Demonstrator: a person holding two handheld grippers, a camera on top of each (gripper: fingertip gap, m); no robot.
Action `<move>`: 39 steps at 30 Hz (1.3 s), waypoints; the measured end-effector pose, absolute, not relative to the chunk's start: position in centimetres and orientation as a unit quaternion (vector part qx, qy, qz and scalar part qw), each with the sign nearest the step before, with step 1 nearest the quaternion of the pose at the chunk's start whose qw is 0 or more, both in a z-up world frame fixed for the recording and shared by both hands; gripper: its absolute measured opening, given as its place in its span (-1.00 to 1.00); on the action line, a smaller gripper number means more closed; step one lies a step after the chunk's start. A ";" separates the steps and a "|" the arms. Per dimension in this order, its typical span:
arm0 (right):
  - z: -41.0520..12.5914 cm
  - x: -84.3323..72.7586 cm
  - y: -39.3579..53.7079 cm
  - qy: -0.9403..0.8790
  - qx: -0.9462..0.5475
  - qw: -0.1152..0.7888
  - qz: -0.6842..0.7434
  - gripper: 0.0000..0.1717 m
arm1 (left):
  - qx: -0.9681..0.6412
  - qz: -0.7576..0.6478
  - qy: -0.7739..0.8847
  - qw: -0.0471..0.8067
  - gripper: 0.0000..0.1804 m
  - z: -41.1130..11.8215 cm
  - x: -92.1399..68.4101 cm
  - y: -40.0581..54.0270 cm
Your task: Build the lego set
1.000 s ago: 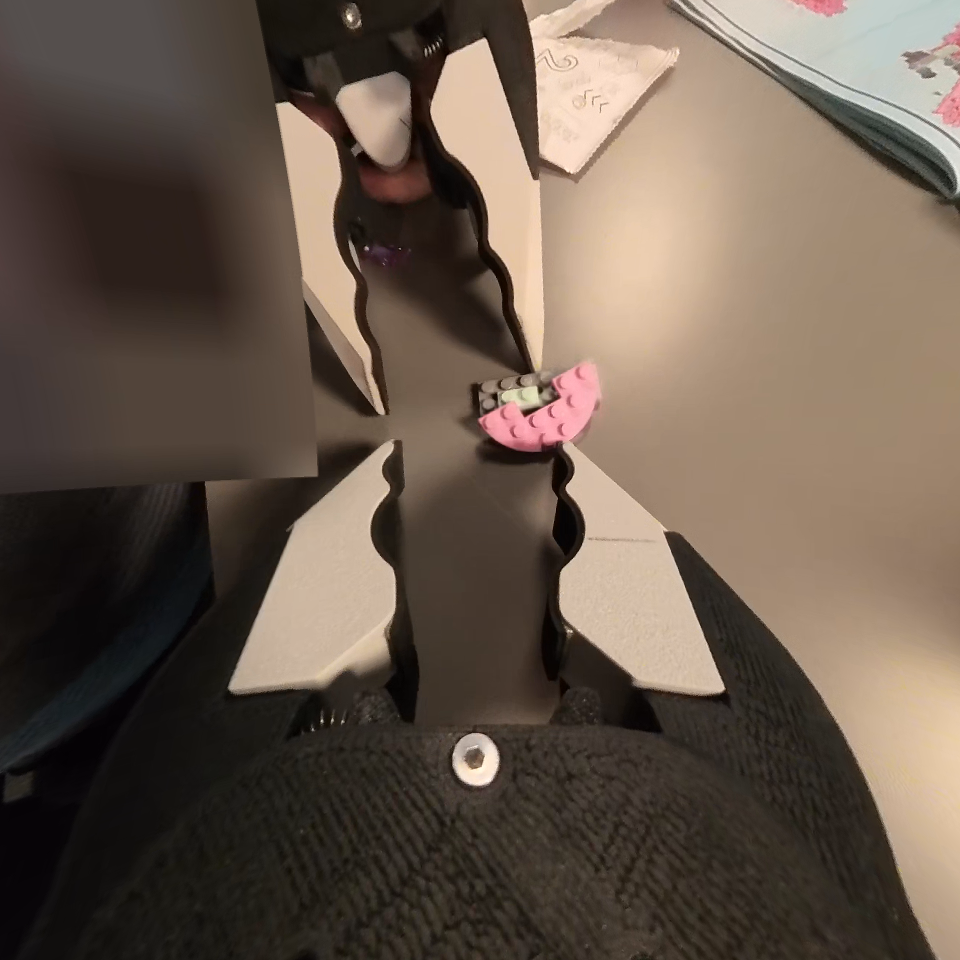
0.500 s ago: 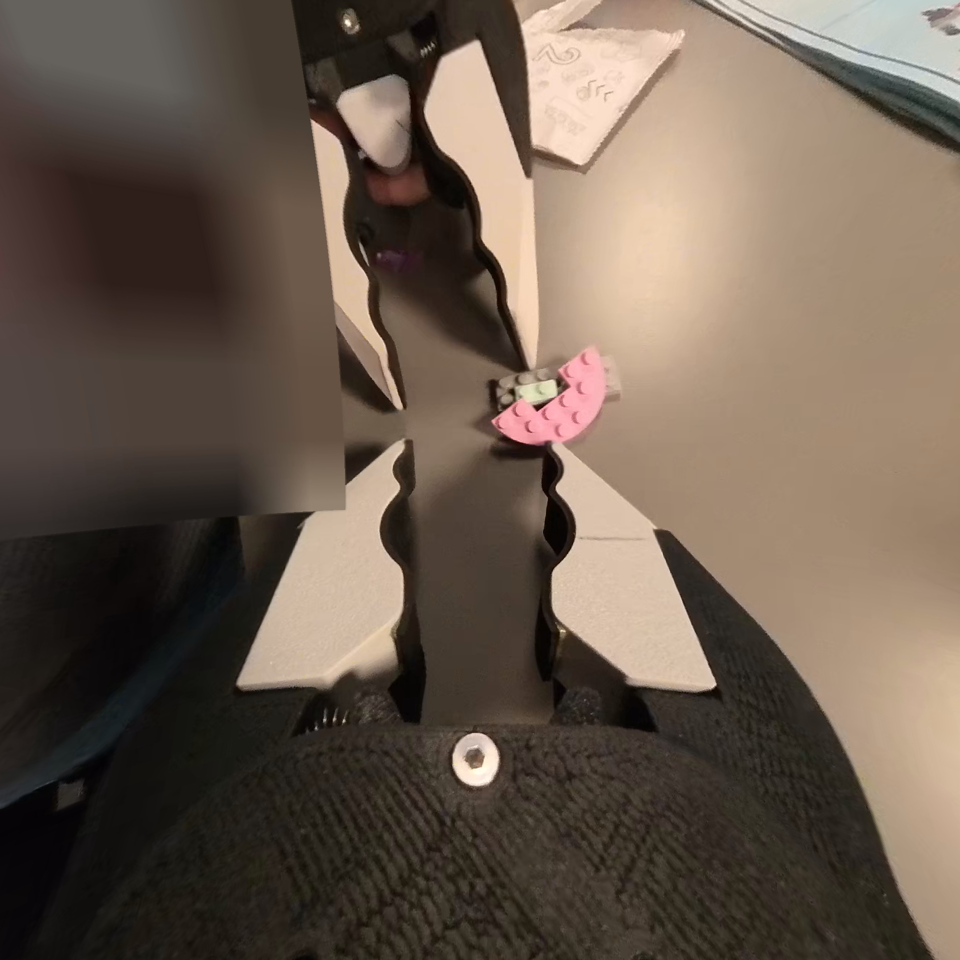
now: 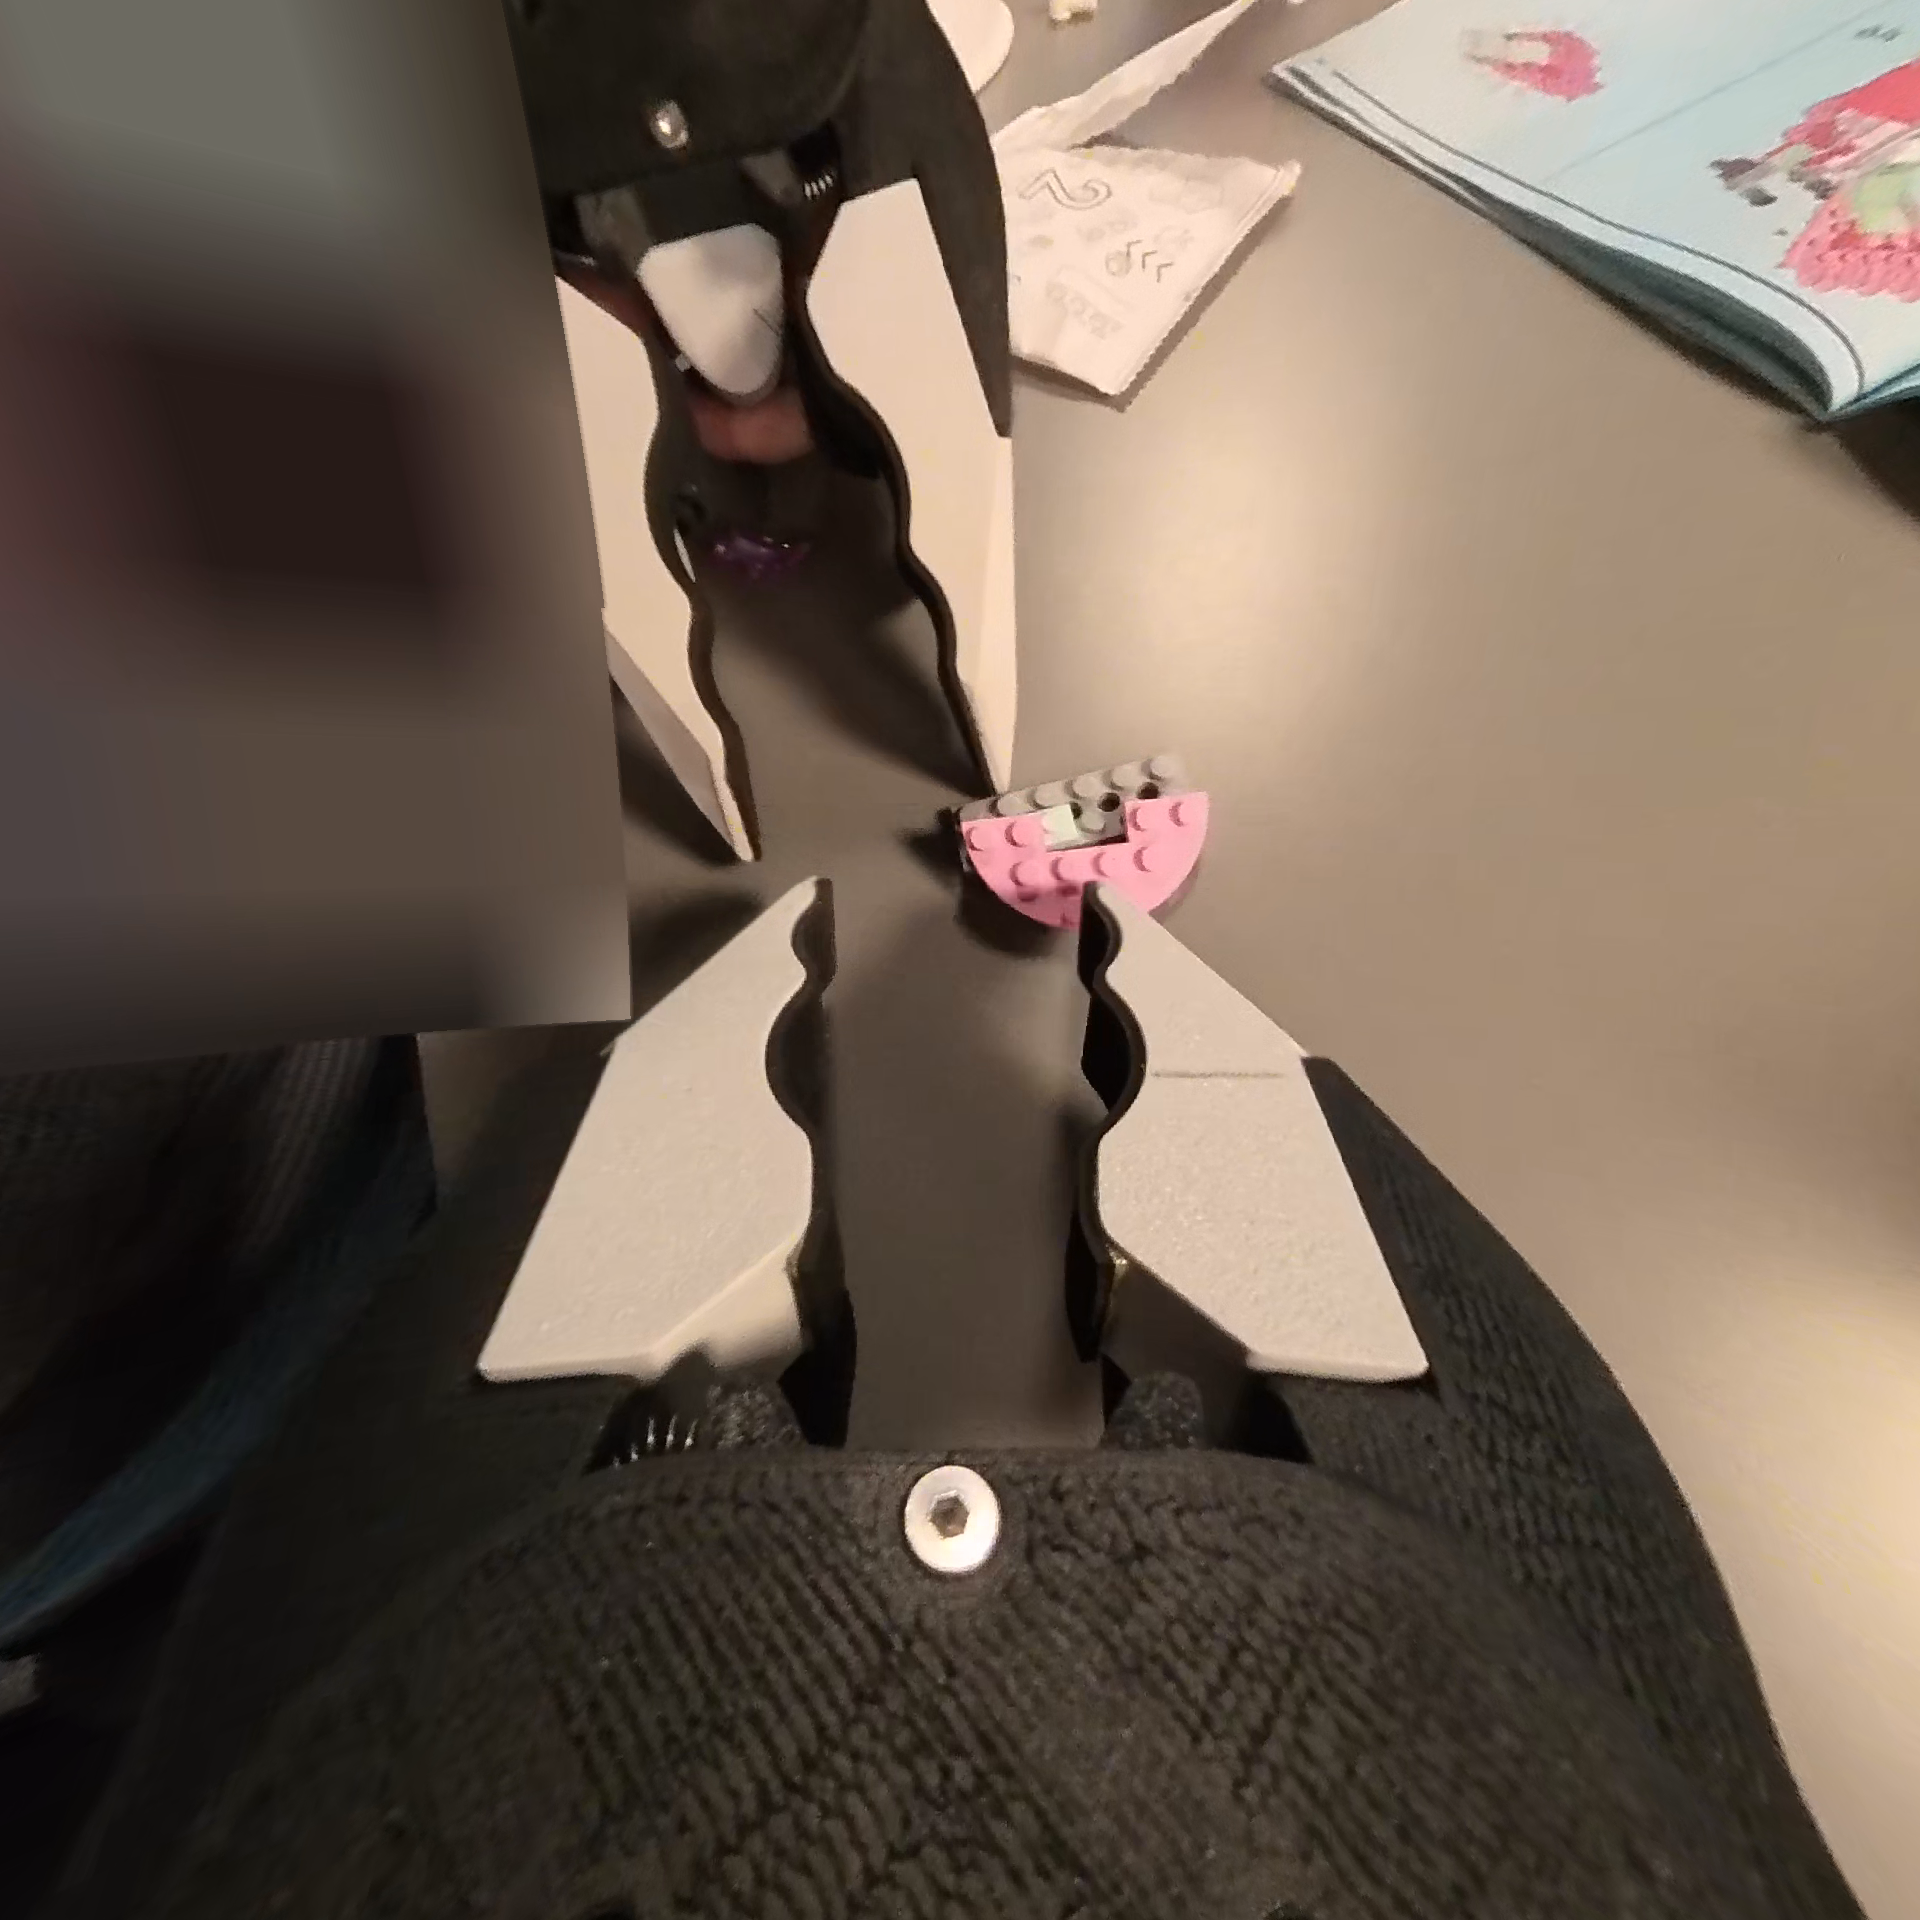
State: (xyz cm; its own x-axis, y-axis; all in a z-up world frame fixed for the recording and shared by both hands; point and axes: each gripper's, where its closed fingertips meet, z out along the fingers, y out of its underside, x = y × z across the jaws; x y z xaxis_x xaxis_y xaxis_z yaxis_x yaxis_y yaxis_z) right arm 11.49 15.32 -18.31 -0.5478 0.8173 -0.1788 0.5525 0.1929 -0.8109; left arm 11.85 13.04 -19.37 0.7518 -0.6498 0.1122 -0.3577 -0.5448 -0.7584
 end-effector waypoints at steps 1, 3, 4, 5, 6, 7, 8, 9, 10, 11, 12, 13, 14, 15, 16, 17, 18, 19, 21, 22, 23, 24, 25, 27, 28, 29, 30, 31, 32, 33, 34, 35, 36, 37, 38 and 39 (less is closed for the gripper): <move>-18.4 11.5 15.4 -0.758 -0.454 0.149 0.445 -0.46 | -0.857 -0.195 0.293 0.376 -0.45 -19.4 11.8 13.0; -18.2 11.4 15.7 -0.752 -0.456 0.157 0.449 -0.46 | -0.857 -0.197 0.293 0.376 -0.45 -19.4 11.8 13.0; -18.0 11.3 15.9 -0.748 -0.459 0.163 0.451 -0.46 | -0.857 -0.196 0.292 0.376 -0.45 -19.4 11.8 13.0; -17.8 11.2 16.2 -0.742 -0.464 0.170 0.454 -0.45 | -0.857 -0.196 0.292 0.376 -0.46 -19.4 11.8 13.0; -17.6 11.0 16.4 -0.735 -0.469 0.177 0.457 -0.45 | -0.857 -0.195 0.292 0.377 -0.46 -19.4 11.8 13.1; -17.4 10.9 16.7 -0.727 -0.474 0.185 0.461 -0.44 | -0.857 -0.194 0.293 0.377 -0.46 -19.4 11.8 13.1; -17.3 10.8 17.1 -0.719 -0.481 0.194 0.463 -0.42 | -0.857 -0.193 0.294 0.377 -0.46 -19.4 11.8 13.1; -17.1 10.7 17.5 -0.711 -0.489 0.203 0.464 -0.40 | -0.857 -0.191 0.296 0.377 -0.46 -19.4 11.8 13.0; -17.0 10.5 17.8 -0.705 -0.496 0.212 0.462 -0.38 | -0.856 -0.188 0.298 0.378 -0.45 -19.5 11.9 13.0; -17.1 10.4 18.0 -0.702 -0.500 0.219 0.457 -0.37 | -0.856 -0.183 0.301 0.379 -0.45 -19.5 11.9 13.0; -17.2 10.4 18.1 -0.704 -0.502 0.225 0.450 -0.34 | -0.856 -0.178 0.304 0.380 -0.45 -19.5 11.9 13.0; -17.4 10.3 18.2 -0.708 -0.503 0.230 0.440 -0.30 | -0.855 -0.174 0.306 0.380 -0.44 -19.6 11.9 13.0; -17.7 10.2 18.2 -0.712 -0.506 0.233 0.428 -0.24 | -0.855 -0.170 0.309 0.381 -0.44 -19.6 11.9 13.0; -17.9 10.2 18.2 -0.717 -0.507 0.234 0.418 -0.21 | -0.855 -0.167 0.310 0.381 -0.44 -19.6 11.9 13.0; -18.1 10.1 18.1 -0.722 -0.505 0.233 0.412 -0.22 | -0.855 -0.167 0.311 0.381 -0.44 -19.6 11.9 13.0; -18.3 10.1 18.0 -0.727 -0.501 0.229 0.410 -0.23 | -0.855 -0.167 0.310 0.381 -0.44 -19.6 11.9 13.0; -18.4 10.1 17.8 -0.731 -0.498 0.225 0.409 -0.26 | -0.855 -0.168 0.310 0.381 -0.44 -19.6 11.9 13.0; -18.4 10.1 17.6 -0.735 -0.493 0.220 0.410 -0.28 | -0.855 -0.169 0.309 0.381 -0.44 -19.6 11.9 13.0; -18.5 9.9 17.4 -0.740 -0.487 0.213 0.411 -0.30 | -0.855 -0.169 0.309 0.381 -0.44 -19.6 11.9 13.0; -18.5 9.8 17.3 -0.742 -0.486 0.210 0.411 -0.30 | -0.855 -0.169 0.309 0.381 -0.44 -19.6 11.9 13.0; -18.6 9.6 17.3 -0.745 -0.484 0.206 0.411 -0.30 | -0.855 -0.169 0.309 0.381 -0.44 -19.6 11.9 13.0; -18.7 9.5 17.2 -0.747 -0.482 0.201 0.411 -0.30 | -0.855 -0.170 0.308 0.381 -0.45 -19.6 11.9 13.0; -18.8 9.4 17.1 -0.751 -0.479 0.194 0.411 -0.32 | -0.855 -0.170 0.308 0.381 -0.45 -19.6 11.9 13.0; -19.1 9.3 16.8 -0.762 -0.472 0.183 0.405 -0.36 | -0.855 -0.171 0.307 0.381 -0.45 -19.6 11.9 13.0; -19.2 9.2 16.7 -0.766 -0.467 0.183 0.403 -0.40 | -0.855 -0.171 0.307 0.380 -0.45 -19.6 11.9 13.0; -19.2 9.2 16.7 -0.769 -0.462 0.184 0.401 -0.44 | -0.855 -0.172 0.306 0.380 -0.45 -19.6 11.9 13.0; -19.2 9.2 16.6 -0.772 -0.459 0.186 0.399 -0.46 | -0.856 -0.173 0.306 0.380 -0.45 -19.6 11.9 13.0; -19.2 9.1 16.6 -0.774 -0.457 0.187 0.397 -0.47 | -0.856 -0.174 0.305 0.380 -0.45 -19.6 11.9 13.0; -19.2 9.1 16.6 -0.775 -0.455 0.188 0.397 -0.47 | -0.856 -0.175 0.305 0.380 -0.45 -19.6 11.9 13.0; -19.2 9.2 16.5 -0.775 -0.454 0.188 0.397 -0.47 | -0.856 -0.176 0.305 0.380 -0.45 -19.6 11.9 13.0; -19.2 9.2 16.5 -0.775 -0.454 0.188 0.398 -0.47 | -0.856 -0.176 0.304 0.380 -0.45 -19.6 11.9 13.0; -19.1 9.2 16.5 -0.775 -0.453 0.188 0.399 -0.47 | -0.856 -0.177 0.304 0.380 -0.45 -19.6 11.9 13.0; -19.0 9.2 16.5 -0.774 -0.451 0.190 0.402 -0.47 | -0.856 -0.177 0.304 0.380 -0.45 -19.6 11.9 13.0; -18.9 9.2 16.5 -0.774 -0.448 0.192 0.406 -0.47 | -0.856 -0.178 0.304 0.379 -0.45 -19.6 11.9 13.0; -18.7 9.2 16.4 -0.774 -0.444 0.194 0.408 -0.47 | -0.856 -0.178 0.303 0.379 -0.45 -19.6 11.9 13.0; -18.7 9.2 16.4 -0.776 -0.441 0.194 0.407 -0.47 | -0.856 -0.178 0.303 0.379 -0.45 -19.6 11.9 13.0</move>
State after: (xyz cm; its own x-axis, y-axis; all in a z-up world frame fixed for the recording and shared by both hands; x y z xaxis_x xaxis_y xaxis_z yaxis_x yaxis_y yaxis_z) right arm 9.21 16.35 -18.71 -0.5360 0.8422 -0.0586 0.5269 0.2795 -0.8027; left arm 11.90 13.02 -19.56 0.7523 -0.6545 0.0754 -0.3836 -0.5282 -0.7575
